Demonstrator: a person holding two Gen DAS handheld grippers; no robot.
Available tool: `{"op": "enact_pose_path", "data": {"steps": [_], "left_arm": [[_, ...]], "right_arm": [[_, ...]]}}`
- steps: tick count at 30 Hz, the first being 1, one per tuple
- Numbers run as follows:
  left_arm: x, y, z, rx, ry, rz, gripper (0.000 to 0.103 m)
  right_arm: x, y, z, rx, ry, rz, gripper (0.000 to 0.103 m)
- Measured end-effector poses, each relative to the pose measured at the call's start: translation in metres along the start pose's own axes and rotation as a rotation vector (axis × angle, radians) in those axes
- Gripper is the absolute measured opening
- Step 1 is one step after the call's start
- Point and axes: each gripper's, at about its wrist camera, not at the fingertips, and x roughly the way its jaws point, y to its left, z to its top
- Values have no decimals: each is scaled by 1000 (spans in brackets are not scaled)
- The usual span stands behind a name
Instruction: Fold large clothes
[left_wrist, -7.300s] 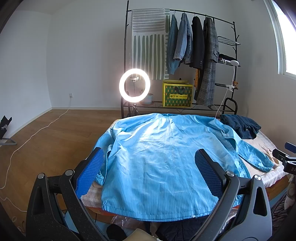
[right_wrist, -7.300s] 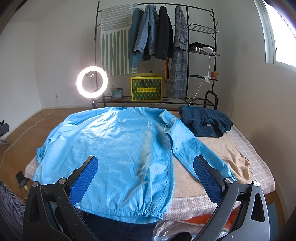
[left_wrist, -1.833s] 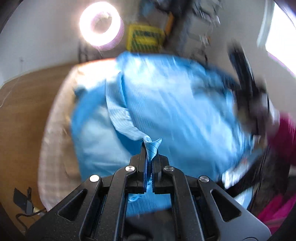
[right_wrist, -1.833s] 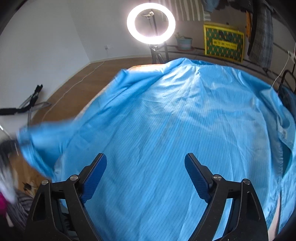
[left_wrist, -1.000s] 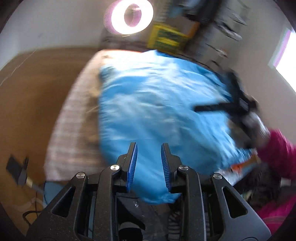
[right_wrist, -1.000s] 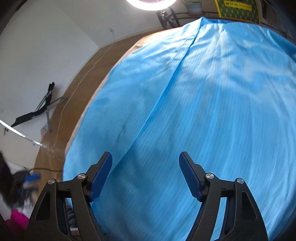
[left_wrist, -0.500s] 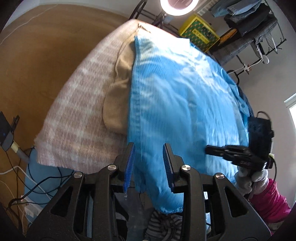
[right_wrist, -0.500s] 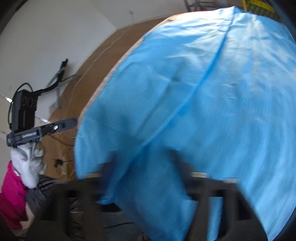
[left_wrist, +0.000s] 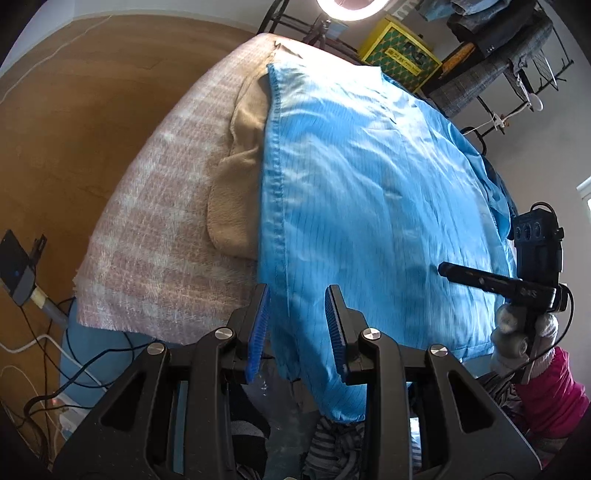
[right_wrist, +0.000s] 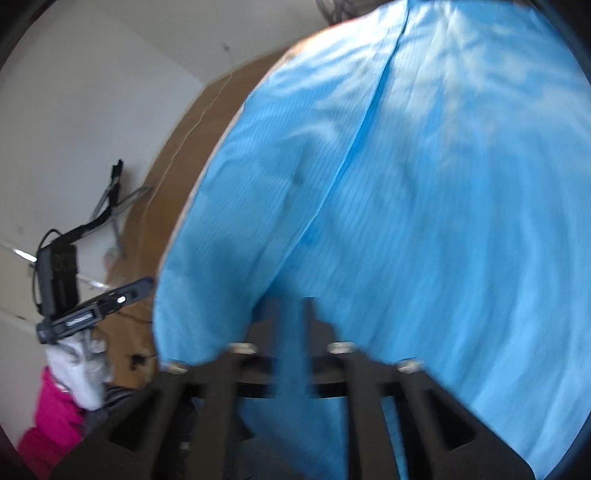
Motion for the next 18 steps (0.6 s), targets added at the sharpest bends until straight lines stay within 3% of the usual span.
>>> {"op": "enact_pose_path", "data": {"steps": [1,4,6,7,14,18], "left_arm": [[-1,0,1,0,-5,0,30],[-3,2,2,-14,-12,0,30],[-4,4,3,-19,-17,2,30],[-6,4,3,-17,-24,6,30],[-8,7,3,-13,-29,7,30],[-1,1,0,15,3,-7,30]], "right_arm": [[2,6,-3,-16,-9,-3,63],[19,25,-11,-74,13,5,59],[33,34,-13,-116,38,3,25],[38,36,-13,-125,49,-4,2],[8,25,-4,-108,-57,-68,0],[4,21,-5,-106,-60,-65,0]]}}
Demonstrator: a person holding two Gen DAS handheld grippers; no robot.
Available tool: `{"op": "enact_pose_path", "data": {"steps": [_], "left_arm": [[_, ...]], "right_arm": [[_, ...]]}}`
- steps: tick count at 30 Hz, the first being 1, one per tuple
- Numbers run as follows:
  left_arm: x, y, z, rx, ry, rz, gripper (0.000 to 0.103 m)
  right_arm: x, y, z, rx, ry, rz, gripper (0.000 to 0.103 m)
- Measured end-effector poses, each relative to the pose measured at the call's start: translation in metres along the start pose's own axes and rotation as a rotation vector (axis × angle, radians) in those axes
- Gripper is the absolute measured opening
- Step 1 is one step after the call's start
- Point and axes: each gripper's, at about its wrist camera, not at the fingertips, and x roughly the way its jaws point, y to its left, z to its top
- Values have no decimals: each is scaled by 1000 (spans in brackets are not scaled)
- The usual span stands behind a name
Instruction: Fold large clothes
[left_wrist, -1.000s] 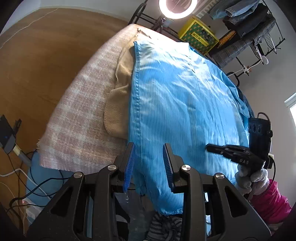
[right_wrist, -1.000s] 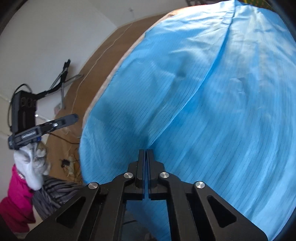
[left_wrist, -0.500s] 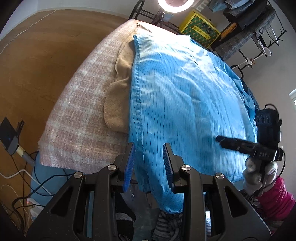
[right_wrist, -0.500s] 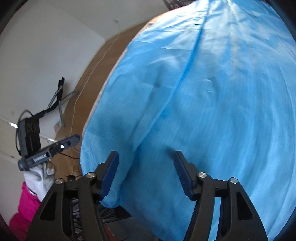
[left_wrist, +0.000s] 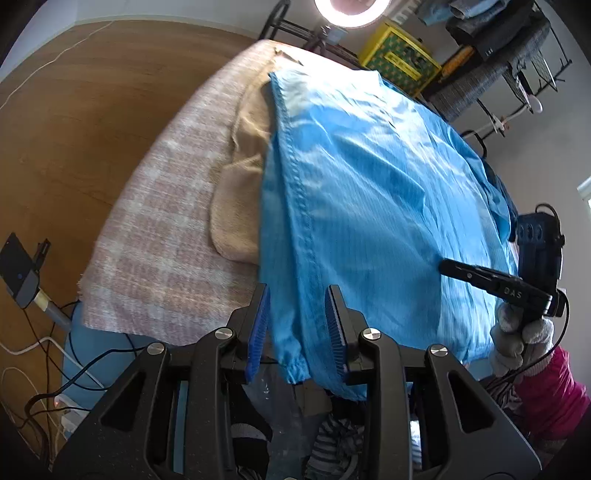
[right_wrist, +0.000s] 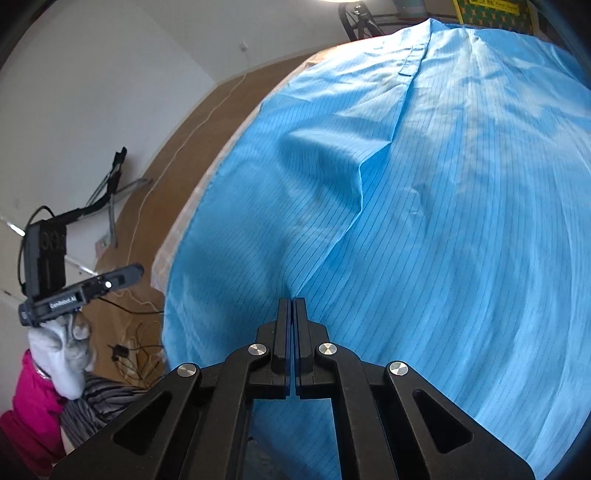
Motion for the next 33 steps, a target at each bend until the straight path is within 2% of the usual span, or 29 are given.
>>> {"op": "enact_pose_path", "data": {"steps": [4,9,12,13,17,23,24,26,27,28,30,32,33], "left_arm": [[15,-11,-6,44,53,4,30],[42,-18,-9,64,120,40,30],[45,-23,-8,95,114,77,4],[44,-23,-8,97,109,88,1],[31,-13,-9,87,63,136,0],[26,2,-11,45,57,102,0],[27,0,-11,40,60,94,2],[27,-1,-14,23,74,54,20],[26,-3,-16,15,70,29,35],[25,-4,-17,5,65,6,40],[31,-8,-17,11,77,9,40],[40,-12,-17,46,95,84,35],[42,-13,-18,50,100,90,13]], "right_arm": [[19,13,-2,-4,34,-23,0],[22,13,-4,-7,53,-16,0],[25,20,-3,-18,54,-11,0],[25,21,-3,-23,55,-9,0],[29,26,-4,-26,68,13,0],[40,33,-4,8,97,61,0],[41,36,-3,-15,95,40,0],[40,39,-3,-25,91,30,0],[40,37,-2,-13,90,31,0],[39,33,-3,-5,88,31,0],[40,28,-3,6,84,28,1],[41,24,-3,17,86,26,1],[44,24,-3,21,89,24,1]]}}
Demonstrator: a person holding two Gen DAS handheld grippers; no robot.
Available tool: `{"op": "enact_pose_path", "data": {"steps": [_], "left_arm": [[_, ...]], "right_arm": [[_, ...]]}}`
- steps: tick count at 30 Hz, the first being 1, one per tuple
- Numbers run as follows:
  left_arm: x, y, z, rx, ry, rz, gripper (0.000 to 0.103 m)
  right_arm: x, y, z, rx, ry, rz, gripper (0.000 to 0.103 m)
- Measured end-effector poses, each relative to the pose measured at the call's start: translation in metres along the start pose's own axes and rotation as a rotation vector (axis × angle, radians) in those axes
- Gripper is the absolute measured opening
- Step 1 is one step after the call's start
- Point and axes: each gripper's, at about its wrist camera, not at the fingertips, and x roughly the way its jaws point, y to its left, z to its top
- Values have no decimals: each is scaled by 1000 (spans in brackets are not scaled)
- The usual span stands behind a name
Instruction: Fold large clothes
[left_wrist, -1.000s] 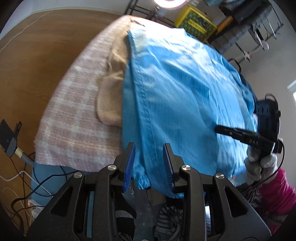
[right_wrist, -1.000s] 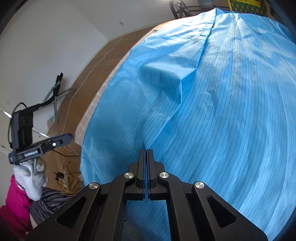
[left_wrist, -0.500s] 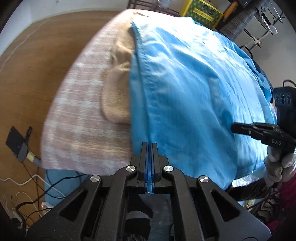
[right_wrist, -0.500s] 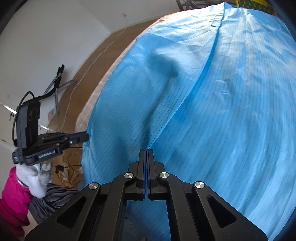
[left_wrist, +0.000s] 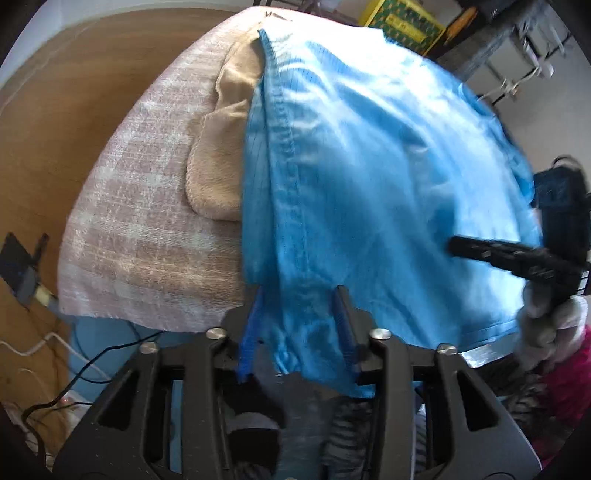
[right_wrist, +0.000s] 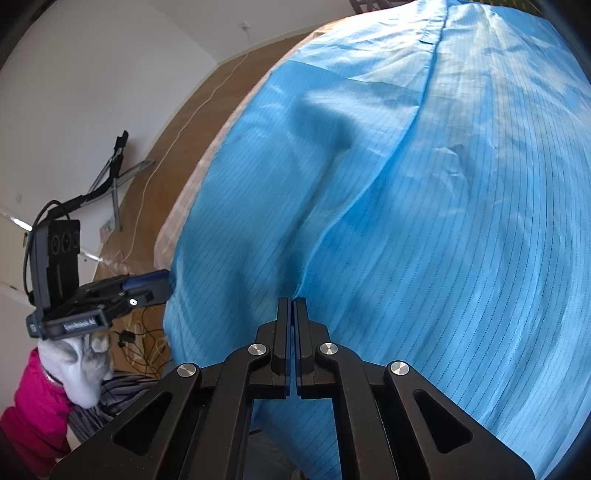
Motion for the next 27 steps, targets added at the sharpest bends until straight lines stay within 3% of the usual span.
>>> {"op": "enact_pose_path", "data": {"steps": [1,3,8,11,12,13,14,17,18,19,21,27], "left_arm": [[2,-1,0,1,4,0,6],[-1,-2,0,10,-9,9,3],[-15,10,0,-21,-52,51,1],[-16,8,-1,-26,-49,24,2],[-15,8,0,-39,-45,38,16],[-14,11,1,-53,-44,33,40],[-12,12,3,-69,-43,24,49],[-5,17,5,-92,-26,8,52],[-2,17,5,-100,-22,-3,48],[0,17,6,-103,-15,-20,29],[5,13,8,-96,-4,4,7],[-19,2,7,-86,-92,-30,0]], "right_arm": [[1,0,0,-2,3,-1,1],[3,5,-2,-18,8,1,1],[6,14,-4,-64,9,2,1],[9,13,-6,-82,16,-19,1],[10,12,-6,-76,18,-15,1],[8,7,-6,-70,20,-9,1],[7,6,-5,-65,21,-4,1],[5,6,-5,-74,19,-7,1],[6,6,-4,-73,19,-6,1],[6,6,-4,-72,20,-6,1],[7,6,-5,-74,21,-7,1],[-11,12,1,-81,43,-69,3]]}}
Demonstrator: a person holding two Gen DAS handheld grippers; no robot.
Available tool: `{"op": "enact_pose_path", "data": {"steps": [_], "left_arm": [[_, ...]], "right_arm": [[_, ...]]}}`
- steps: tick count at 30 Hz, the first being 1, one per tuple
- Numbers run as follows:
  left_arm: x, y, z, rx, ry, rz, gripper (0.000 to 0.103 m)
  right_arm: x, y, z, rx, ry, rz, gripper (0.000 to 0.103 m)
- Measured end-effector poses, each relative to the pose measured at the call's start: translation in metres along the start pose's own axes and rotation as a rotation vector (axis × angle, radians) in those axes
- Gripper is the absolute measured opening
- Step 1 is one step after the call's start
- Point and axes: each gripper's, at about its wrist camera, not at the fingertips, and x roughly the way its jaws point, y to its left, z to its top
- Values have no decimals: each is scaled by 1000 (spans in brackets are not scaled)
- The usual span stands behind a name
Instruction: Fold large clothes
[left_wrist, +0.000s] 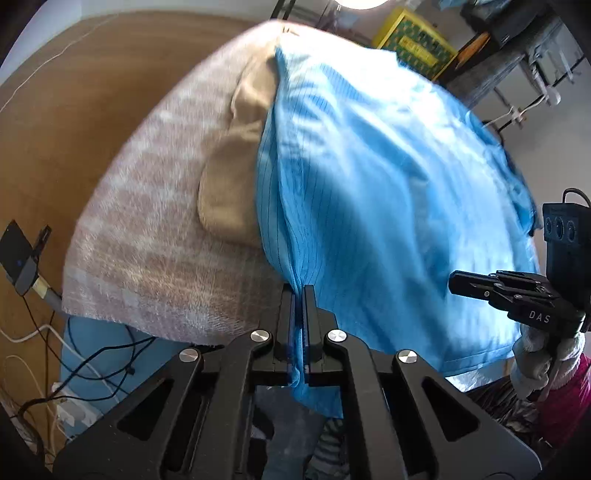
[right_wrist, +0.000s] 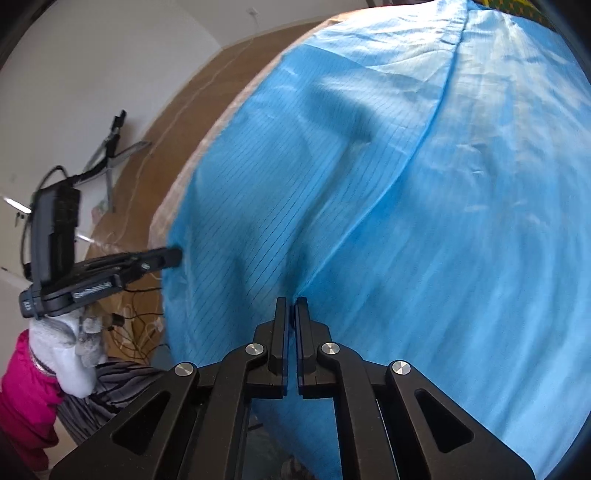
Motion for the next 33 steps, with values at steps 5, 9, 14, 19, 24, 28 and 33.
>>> {"op": "enact_pose_path", "data": {"steps": [5,9,14,19,24,28,33], "left_arm": [[-14,-7,-3,6,-60,-8,0],[-27,-22,-2,62,-113,-25,0],[-32,-34,3,103,-141,-39,0],[-34,-34,4,120,-151,-70,0],[-34,-47,5,178,-157,-70,0],[-36,-56,5,211,-168,-80,0],[-35,-60,4,229,-167,-80,0]], "right_arm": [[-50,14,23,-63,-105,-20,33],[-70,30,76,-100,-162,-19,42],[-43,43,143,-92,-132,-28,42],[9,63,202,-110,-68,-33,42],[73,80,229,-146,24,-167,42],[103,79,240,-148,62,-226,42],[126,86,243,-199,101,-307,43]]}}
